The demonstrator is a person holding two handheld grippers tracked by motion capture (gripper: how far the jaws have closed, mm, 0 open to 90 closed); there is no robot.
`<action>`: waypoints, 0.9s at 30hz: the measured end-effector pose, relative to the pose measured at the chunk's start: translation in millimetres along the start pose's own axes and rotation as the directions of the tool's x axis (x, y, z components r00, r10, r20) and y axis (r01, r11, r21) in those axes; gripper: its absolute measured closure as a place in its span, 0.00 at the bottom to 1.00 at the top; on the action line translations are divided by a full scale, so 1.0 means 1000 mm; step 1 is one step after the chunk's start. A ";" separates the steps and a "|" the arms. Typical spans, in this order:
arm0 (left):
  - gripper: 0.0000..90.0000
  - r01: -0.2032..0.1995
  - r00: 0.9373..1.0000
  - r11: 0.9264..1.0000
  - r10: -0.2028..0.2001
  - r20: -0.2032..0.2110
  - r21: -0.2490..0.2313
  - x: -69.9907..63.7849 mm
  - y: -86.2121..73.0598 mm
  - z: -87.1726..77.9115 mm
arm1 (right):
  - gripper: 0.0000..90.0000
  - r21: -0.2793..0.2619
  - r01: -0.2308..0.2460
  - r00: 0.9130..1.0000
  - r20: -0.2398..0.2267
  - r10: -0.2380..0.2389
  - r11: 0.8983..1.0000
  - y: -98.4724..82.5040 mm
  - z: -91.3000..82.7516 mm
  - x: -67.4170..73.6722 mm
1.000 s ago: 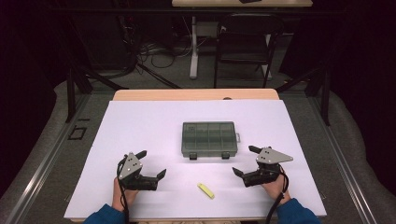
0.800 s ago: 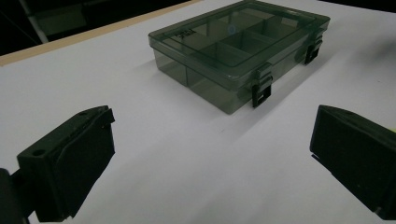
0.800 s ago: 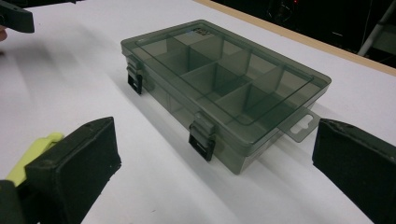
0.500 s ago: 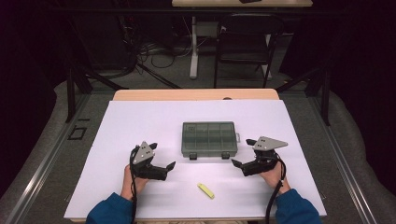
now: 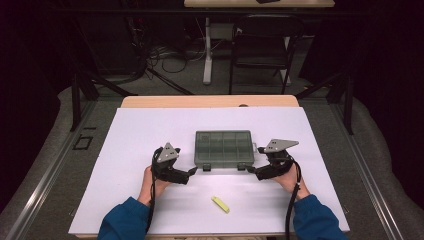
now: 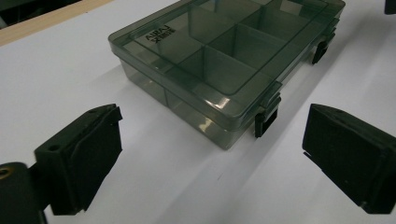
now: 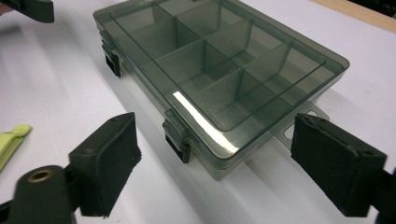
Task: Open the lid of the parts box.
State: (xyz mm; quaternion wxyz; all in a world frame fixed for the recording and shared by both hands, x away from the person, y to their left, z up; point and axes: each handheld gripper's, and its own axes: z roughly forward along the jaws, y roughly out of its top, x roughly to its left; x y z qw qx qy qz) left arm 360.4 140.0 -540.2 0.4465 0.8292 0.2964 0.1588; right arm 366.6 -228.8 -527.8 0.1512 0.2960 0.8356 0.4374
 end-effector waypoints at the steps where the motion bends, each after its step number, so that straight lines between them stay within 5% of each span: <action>1: 0.09 -0.008 1.000 1.000 0.008 0.006 0.008 0.000 0.000 0.002 | 0.18 0.008 0.005 1.000 0.006 -0.005 1.000 0.000 0.001 0.000; 27: 0.43 -0.056 0.997 0.997 0.052 0.065 0.062 0.002 0.001 0.022 | 0.49 0.064 0.024 1.000 0.012 -0.025 0.998 -0.007 0.007 -0.005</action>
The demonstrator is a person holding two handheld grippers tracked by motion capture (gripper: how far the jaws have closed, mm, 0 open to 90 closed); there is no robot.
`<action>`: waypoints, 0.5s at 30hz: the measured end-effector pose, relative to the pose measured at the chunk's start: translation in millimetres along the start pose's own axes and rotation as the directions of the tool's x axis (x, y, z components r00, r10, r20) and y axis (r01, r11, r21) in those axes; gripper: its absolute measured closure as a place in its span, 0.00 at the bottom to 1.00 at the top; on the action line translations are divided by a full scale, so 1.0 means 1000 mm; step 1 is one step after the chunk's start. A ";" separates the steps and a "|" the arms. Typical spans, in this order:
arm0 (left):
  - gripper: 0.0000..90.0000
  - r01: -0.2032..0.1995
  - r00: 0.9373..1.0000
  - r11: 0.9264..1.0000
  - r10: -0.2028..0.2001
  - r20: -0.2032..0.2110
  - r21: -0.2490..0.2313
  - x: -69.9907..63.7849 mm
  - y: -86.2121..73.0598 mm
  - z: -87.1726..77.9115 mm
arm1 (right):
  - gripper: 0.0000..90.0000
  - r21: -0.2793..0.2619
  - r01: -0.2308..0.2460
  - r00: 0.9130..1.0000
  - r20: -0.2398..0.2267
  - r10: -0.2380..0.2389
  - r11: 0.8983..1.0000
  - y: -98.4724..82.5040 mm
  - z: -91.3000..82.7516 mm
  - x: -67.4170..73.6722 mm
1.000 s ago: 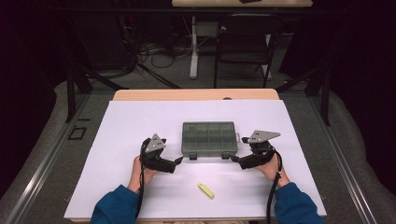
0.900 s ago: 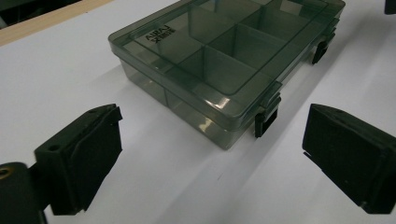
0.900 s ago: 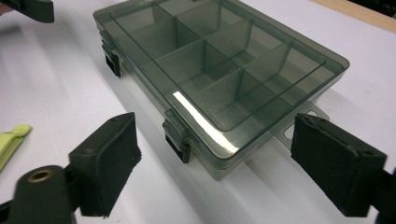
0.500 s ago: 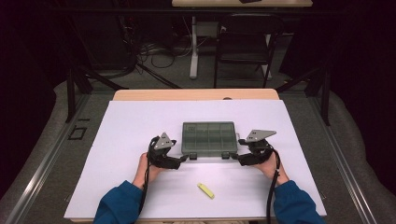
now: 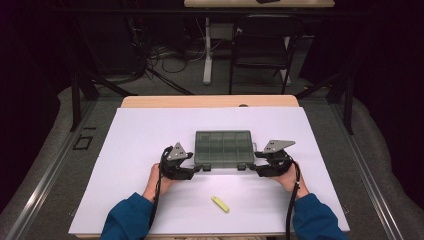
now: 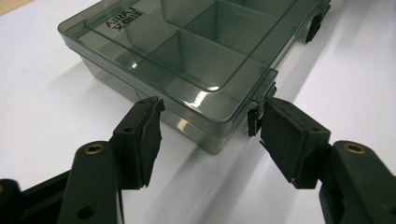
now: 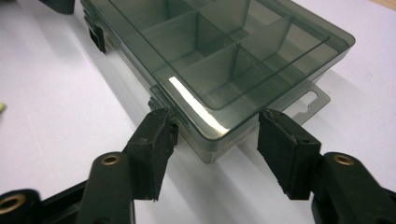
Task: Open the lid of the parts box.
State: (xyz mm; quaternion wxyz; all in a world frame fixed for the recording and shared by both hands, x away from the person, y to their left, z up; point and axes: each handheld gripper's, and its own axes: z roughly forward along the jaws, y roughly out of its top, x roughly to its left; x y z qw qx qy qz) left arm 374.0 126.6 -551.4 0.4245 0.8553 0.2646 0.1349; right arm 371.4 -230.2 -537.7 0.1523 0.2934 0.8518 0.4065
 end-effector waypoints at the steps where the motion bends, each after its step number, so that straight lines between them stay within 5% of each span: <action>1: 0.44 0.000 1.000 1.000 0.000 0.000 0.000 0.000 0.000 0.000 | 0.49 0.000 0.000 1.000 0.000 0.000 1.000 0.000 0.000 0.000; 15: 0.51 0.007 1.000 1.000 -0.007 0.004 0.014 0.000 -0.002 0.002 | 0.51 0.034 0.003 1.000 0.019 -0.004 0.999 -0.004 0.007 0.001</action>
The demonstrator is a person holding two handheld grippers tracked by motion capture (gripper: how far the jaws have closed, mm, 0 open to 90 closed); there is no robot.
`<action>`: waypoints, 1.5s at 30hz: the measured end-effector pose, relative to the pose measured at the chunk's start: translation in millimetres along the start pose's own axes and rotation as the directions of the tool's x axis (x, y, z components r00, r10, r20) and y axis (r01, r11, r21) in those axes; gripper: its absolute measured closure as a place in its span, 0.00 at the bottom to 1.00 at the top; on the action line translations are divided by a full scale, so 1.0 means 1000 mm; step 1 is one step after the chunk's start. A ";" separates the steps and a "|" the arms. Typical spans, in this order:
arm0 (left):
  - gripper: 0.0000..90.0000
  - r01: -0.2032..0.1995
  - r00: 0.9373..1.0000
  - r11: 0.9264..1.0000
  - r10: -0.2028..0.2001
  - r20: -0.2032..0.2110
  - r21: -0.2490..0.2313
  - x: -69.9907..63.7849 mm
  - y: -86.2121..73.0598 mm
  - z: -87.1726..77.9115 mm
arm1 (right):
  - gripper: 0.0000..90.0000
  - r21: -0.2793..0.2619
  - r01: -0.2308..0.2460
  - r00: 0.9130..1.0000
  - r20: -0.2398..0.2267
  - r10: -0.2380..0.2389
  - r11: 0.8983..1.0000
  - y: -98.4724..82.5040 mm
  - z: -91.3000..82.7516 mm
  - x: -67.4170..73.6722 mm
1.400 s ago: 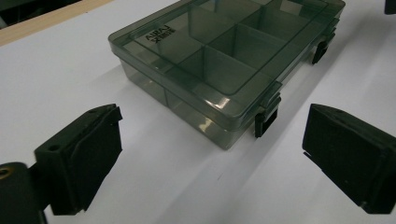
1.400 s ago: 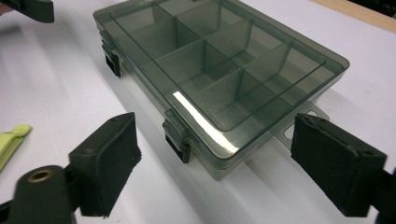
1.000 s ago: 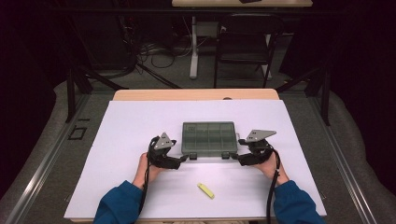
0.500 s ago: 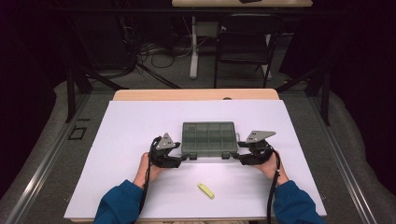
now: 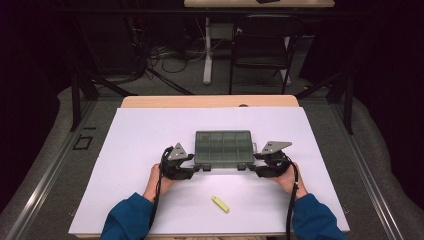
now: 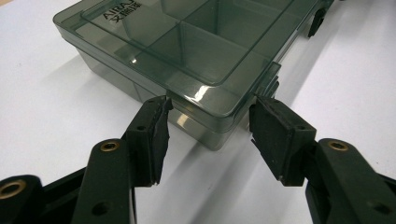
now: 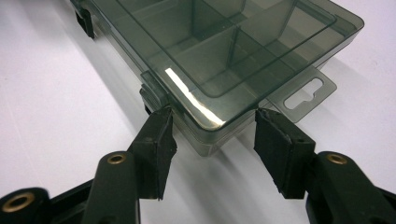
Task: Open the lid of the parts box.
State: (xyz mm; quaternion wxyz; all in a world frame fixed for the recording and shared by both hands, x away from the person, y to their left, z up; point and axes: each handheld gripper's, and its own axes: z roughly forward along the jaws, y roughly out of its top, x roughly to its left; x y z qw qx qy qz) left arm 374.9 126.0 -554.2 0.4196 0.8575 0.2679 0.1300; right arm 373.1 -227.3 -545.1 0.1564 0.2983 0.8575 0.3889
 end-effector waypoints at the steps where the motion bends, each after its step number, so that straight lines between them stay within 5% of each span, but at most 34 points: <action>1: 0.51 0.000 1.000 1.000 0.000 -0.001 0.000 0.000 0.000 0.000 | 0.51 0.003 0.001 1.000 0.002 -0.001 1.000 0.000 0.000 0.000; 45: 0.53 0.006 1.000 1.000 -0.006 -0.001 0.008 0.001 -0.001 0.001 | 0.52 -0.012 -0.008 1.000 0.007 0.008 1.000 0.000 -0.001 0.001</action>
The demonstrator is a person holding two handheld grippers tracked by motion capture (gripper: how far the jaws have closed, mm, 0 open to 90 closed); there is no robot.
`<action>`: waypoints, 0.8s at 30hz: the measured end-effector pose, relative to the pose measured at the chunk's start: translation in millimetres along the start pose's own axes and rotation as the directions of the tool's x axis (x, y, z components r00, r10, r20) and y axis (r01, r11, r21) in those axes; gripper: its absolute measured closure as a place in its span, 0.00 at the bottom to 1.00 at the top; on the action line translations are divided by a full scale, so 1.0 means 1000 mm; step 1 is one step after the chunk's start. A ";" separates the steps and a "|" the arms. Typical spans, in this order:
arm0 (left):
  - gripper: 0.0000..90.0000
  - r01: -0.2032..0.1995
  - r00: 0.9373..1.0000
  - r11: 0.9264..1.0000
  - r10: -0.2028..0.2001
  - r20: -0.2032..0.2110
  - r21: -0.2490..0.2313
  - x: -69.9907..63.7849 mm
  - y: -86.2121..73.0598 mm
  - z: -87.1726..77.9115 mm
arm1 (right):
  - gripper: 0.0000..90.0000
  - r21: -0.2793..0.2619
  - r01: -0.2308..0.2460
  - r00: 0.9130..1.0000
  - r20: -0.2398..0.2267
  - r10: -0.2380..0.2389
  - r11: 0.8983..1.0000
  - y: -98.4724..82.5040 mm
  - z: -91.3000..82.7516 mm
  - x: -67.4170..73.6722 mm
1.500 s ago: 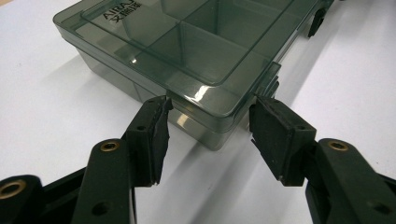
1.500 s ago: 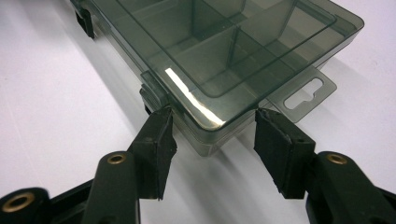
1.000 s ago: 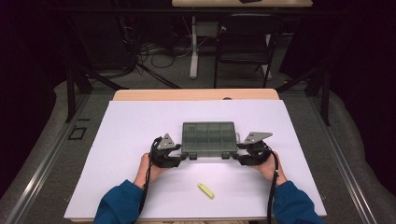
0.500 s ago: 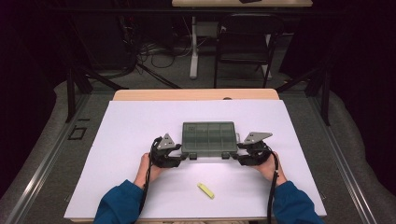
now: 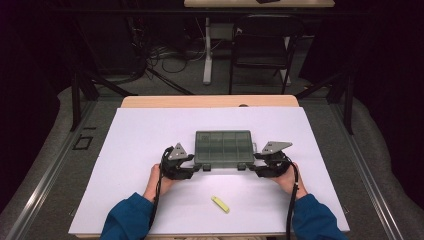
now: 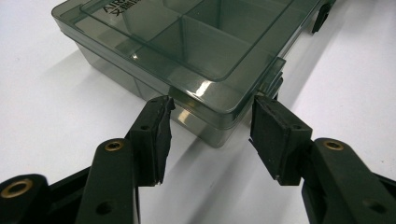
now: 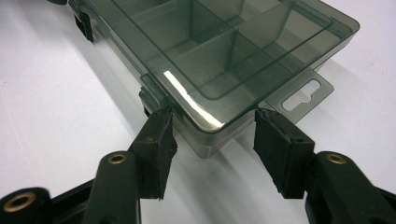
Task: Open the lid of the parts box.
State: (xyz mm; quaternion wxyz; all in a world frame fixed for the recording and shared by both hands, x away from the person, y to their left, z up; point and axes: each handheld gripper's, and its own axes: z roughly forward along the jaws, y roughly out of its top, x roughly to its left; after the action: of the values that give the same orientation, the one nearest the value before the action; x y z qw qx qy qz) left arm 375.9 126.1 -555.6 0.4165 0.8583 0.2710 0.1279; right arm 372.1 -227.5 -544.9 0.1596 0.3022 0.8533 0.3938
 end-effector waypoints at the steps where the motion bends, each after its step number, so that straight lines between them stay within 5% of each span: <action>1: 0.53 0.000 1.000 1.000 0.000 0.003 -0.002 0.000 0.000 0.000 | 0.52 0.001 0.002 1.000 -0.001 -0.002 1.000 0.000 0.000 0.000; 24: 0.53 -0.001 1.000 1.000 0.001 0.002 0.003 0.000 0.001 0.000 | 0.51 -0.006 -0.001 1.000 0.008 0.001 1.000 0.001 -0.001 0.000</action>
State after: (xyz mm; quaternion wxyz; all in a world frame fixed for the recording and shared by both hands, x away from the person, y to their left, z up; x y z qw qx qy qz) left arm 376.1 126.1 -554.7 0.4154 0.8592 0.2705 0.1266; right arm 371.8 -227.1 -543.6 0.1636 0.3036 0.8513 0.3954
